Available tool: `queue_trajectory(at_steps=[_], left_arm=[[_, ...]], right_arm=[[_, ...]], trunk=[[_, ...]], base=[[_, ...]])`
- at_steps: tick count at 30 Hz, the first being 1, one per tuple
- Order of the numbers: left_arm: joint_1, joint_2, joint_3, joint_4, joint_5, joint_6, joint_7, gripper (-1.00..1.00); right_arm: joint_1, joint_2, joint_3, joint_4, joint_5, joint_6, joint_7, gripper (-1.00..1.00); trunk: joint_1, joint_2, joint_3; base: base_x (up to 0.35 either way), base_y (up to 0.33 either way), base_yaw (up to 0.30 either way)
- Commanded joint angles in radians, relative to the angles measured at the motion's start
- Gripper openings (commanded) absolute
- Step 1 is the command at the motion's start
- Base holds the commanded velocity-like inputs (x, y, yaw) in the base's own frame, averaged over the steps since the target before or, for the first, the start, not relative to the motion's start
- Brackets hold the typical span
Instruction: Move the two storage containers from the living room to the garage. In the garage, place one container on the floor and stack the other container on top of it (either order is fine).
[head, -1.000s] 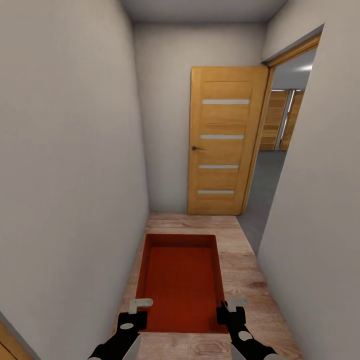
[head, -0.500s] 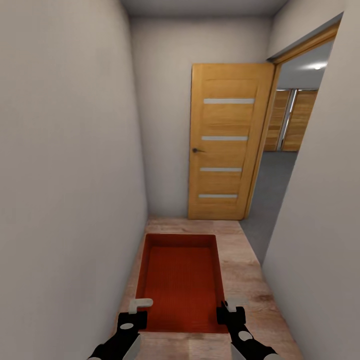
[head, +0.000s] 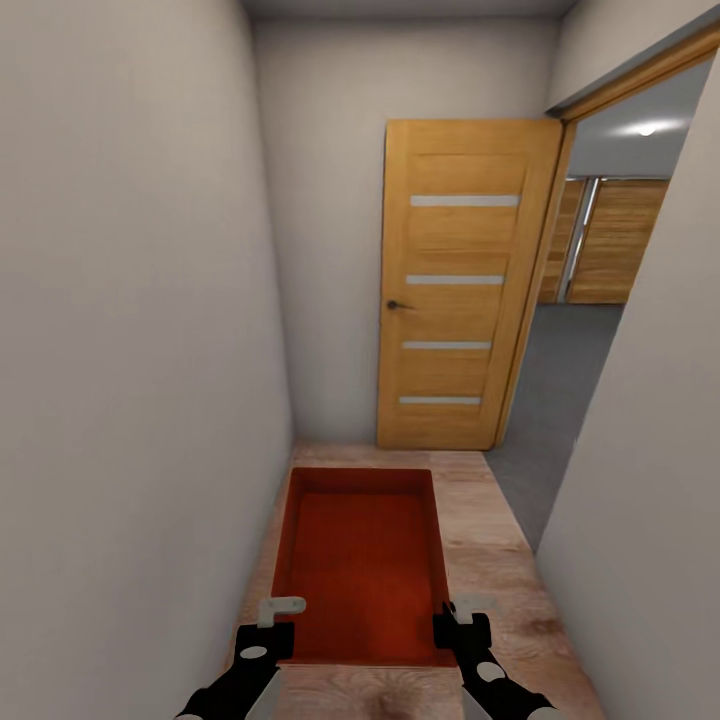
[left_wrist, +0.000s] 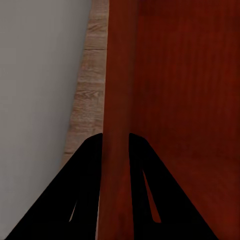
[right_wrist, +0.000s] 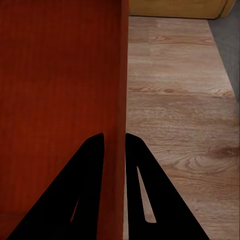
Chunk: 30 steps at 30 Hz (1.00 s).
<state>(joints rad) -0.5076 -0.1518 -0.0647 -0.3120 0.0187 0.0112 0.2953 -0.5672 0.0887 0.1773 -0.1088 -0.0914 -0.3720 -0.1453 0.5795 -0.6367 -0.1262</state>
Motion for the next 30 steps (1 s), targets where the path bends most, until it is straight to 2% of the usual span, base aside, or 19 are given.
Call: queue_trajectory(at_steps=[1, 30], left_arm=[[0.000, 0.006, -0.026, 0.011, 0.016, 0.003, 0.012, -1.00], [0.000, 0.006, -0.026, 0.011, 0.016, 0.003, 0.012, -1.00]], right_arm=[[-0.002, -0.003, 0.007, -0.002, 0.000, -0.095, -0.003, -1.00], [-0.002, -0.003, 0.007, -0.002, -0.001, -0.094, -0.003, -1.00]], trunk=[[0.001, -0.001, -0.002], [0.001, -0.001, -0.002]], base=[[0.322, 0.000, 0.000], [0.322, 0.000, 0.000]])
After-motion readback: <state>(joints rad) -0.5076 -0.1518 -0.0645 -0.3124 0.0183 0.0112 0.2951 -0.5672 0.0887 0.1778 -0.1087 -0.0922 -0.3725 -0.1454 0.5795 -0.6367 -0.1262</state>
